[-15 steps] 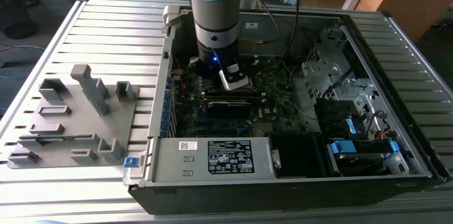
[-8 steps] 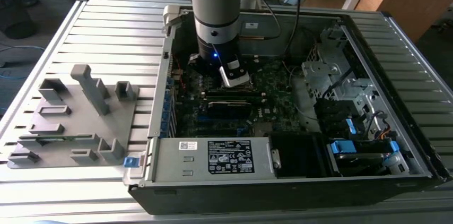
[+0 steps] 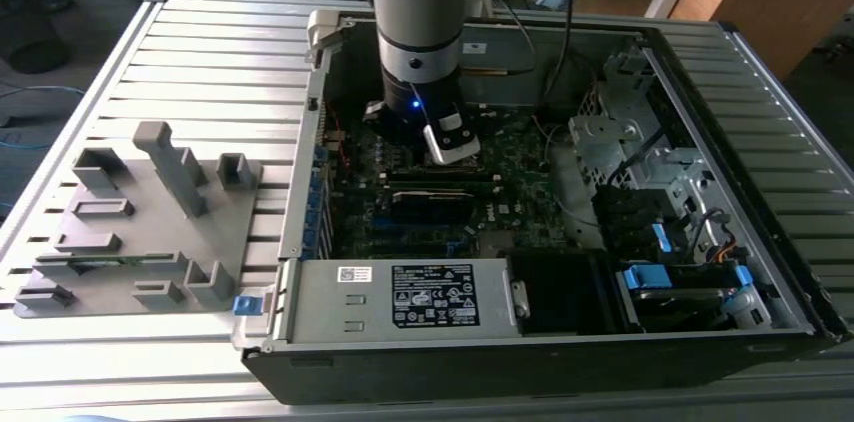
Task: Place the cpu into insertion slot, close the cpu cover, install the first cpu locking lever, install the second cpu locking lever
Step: 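Install the second cpu locking lever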
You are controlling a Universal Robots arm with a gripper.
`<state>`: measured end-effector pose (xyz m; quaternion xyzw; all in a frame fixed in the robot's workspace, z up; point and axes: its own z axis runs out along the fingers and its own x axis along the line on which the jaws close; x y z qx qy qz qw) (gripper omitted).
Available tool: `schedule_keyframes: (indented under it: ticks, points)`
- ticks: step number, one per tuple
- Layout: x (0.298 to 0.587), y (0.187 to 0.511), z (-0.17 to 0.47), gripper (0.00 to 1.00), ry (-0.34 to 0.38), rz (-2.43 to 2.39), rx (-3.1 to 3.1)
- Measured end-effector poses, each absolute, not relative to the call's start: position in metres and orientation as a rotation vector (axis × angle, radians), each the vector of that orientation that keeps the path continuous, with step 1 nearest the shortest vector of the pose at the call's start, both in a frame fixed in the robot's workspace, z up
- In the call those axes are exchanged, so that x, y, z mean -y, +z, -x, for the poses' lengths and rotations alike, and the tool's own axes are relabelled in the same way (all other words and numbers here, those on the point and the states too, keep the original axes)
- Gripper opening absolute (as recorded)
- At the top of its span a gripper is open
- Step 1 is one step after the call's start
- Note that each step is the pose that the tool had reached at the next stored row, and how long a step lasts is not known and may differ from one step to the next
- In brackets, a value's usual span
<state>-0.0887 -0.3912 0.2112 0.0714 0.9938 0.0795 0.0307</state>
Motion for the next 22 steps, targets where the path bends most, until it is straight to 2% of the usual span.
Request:
schedule_keyframes:
  ticks: [10, 19, 22]
  points:
    - [0.390, 0.211, 0.058, 0.11, 0.240, -0.223, -3.071]
    - [0.361, 0.211, 0.051, 0.11, 0.240, -0.223, -3.071]
    - [0.360, 0.211, 0.051, 0.11, 0.240, -0.223, -3.071]
